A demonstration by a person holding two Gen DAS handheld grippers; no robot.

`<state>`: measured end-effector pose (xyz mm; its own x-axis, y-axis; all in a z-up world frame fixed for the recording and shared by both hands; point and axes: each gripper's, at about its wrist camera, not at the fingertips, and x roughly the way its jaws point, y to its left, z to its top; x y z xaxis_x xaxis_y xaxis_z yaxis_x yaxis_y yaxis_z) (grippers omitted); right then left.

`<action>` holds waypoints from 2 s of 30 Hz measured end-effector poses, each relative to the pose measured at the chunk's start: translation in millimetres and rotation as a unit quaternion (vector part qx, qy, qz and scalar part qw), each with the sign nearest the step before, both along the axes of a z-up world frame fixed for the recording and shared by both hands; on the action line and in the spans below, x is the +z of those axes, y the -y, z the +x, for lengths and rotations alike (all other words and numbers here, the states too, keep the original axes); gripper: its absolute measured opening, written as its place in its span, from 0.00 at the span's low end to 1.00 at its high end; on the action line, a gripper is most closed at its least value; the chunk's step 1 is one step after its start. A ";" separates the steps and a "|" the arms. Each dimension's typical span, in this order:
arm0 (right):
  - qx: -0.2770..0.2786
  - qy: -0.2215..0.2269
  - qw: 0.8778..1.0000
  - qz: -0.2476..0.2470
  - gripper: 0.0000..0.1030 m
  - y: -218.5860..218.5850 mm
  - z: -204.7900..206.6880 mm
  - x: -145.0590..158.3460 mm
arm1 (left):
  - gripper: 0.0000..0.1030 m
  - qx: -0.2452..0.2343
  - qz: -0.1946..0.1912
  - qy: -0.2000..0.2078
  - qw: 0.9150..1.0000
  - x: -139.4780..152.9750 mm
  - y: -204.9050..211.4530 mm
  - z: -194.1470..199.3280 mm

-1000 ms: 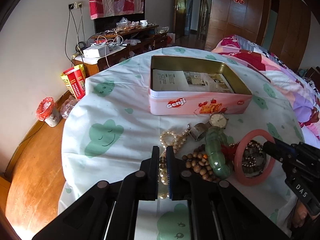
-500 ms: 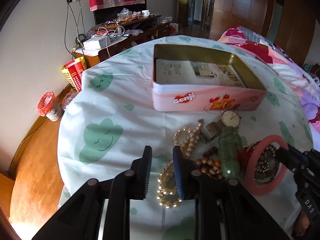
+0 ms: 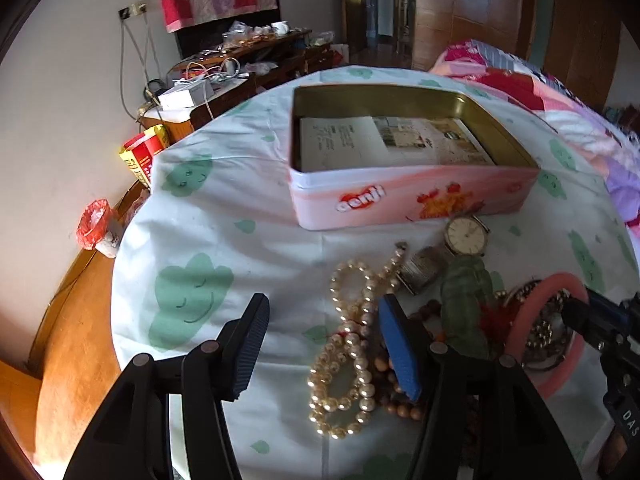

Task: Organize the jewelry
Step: 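Lift the pearl necklace with the left tool while the right tool lifts the pink bangle, then carry both items over the pink tin and open both tools to drop them inside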

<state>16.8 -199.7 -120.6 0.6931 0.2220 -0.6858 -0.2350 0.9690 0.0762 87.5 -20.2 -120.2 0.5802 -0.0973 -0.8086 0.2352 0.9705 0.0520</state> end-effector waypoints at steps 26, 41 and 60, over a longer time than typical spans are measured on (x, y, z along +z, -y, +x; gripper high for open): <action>-0.003 0.045 0.999 0.013 0.13 3.9 -6.4 22.9 | 0.13 -0.003 -0.020 0.055 0.998 45.1 -20.3 -26.3; -0.005 0.068 0.998 -0.009 0.13 8.0 -2.8 36.6 | 0.13 0.000 -0.024 0.084 0.996 63.7 -11.5 -22.2; -0.004 0.104 0.994 -0.029 0.13 12.3 31.6 70.7 | 0.13 -0.003 -0.006 0.114 0.993 80.3 5.4 -1.9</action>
<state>48.5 -212.1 -49.9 0.8228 0.1794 -0.5392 -0.2312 0.9725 -0.0291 85.5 -25.6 -39.9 0.7478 -0.1088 -0.6549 0.2234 0.9702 0.0939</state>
